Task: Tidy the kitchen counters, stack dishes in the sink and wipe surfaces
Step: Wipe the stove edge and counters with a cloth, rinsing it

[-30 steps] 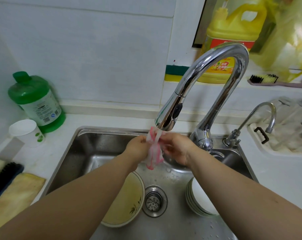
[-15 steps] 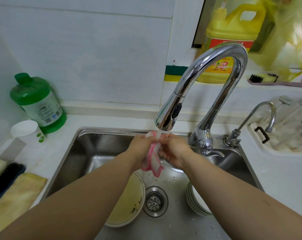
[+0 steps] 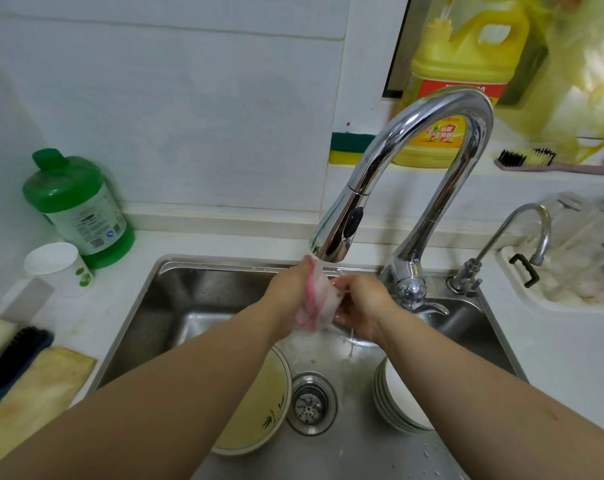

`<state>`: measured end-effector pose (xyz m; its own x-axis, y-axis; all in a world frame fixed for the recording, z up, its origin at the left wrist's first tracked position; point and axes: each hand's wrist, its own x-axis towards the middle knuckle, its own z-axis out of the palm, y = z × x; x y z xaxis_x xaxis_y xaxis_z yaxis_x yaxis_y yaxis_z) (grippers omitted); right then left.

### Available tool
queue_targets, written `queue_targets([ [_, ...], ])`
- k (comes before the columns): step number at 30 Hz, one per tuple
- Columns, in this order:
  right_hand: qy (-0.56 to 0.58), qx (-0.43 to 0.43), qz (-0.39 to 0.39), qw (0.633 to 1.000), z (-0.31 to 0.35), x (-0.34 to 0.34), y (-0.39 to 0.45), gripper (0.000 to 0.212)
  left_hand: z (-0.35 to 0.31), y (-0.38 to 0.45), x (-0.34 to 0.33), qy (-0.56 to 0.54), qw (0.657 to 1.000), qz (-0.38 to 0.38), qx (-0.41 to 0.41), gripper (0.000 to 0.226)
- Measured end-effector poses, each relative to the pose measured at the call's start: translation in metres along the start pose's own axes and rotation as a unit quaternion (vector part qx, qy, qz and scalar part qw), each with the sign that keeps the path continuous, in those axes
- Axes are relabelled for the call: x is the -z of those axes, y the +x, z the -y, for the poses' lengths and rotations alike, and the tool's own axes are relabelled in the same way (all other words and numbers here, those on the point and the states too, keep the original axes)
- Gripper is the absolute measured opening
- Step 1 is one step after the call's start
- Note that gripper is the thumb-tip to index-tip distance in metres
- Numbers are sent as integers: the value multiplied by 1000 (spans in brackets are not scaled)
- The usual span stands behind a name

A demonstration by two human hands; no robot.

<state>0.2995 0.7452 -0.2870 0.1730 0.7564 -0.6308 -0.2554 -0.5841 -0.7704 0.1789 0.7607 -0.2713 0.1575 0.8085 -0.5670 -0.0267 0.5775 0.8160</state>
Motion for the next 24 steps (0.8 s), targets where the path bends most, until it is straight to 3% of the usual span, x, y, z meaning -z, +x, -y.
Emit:
queue_targets([
  [2,-17,2,47,999,0,-3,-2,14,1,1,-2,33,999,10,-29,36],
  [4,6,15,59,998,0,-3,0,18,2,2,-1,77,995,-22,-58,31],
  [9,23,8,11,1000,2,0,0,32,3,7,11,91,994,-41,-43,33],
  [12,-91,-13,61,994,4,-3,-12,17,2,-3,11,41,998,3,-47,31],
  [15,-137,-7,105,985,3,-4,-10,43,1,-12,10,-8,996,77,-38,32],
  [17,-96,12,124,987,4,-6,-9,41,0,-14,12,-14,995,96,-40,31],
  [21,-48,40,137,989,-1,-13,-9,18,-4,-12,21,52,996,26,-61,30],
  [24,-17,30,56,998,-6,-16,0,33,-5,-7,24,65,992,-52,-91,23],
])
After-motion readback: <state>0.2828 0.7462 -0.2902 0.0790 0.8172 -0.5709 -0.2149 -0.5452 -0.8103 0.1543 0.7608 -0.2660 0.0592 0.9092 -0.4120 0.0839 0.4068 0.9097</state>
